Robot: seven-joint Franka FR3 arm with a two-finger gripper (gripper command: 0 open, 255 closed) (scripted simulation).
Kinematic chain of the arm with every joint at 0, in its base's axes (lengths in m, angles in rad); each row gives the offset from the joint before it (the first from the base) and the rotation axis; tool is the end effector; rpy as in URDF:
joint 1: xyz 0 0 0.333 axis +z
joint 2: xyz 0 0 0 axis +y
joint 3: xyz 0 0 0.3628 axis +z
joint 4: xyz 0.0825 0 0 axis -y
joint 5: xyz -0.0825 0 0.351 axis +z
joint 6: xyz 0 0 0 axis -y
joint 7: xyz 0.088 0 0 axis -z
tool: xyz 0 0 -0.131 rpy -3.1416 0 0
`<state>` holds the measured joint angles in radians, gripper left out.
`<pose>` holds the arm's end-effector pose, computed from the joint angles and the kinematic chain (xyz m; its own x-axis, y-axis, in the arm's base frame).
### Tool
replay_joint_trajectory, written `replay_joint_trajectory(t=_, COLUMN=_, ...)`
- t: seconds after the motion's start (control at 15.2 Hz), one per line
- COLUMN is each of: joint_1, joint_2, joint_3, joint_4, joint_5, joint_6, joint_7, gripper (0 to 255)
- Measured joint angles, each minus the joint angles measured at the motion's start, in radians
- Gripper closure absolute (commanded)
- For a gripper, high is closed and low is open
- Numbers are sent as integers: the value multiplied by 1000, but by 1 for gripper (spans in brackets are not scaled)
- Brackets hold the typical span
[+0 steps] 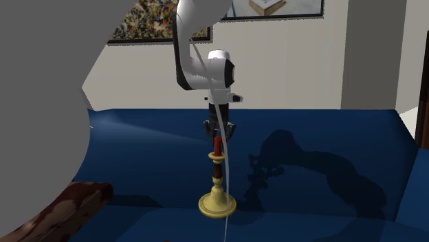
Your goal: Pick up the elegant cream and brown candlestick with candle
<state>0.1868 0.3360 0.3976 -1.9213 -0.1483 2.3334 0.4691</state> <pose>0.5283 0.3212 0.3801 0.9793 0.1812 0.0903 0.1868 -0.9807 -0.0577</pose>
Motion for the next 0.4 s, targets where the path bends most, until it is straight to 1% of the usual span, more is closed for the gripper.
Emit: replay_joint_trajectory(t=0.4, joint_1=-8, joint_2=-40, joint_3=10, joint_4=25, joint_5=23, joint_6=-62, joint_7=-14, gripper=255)
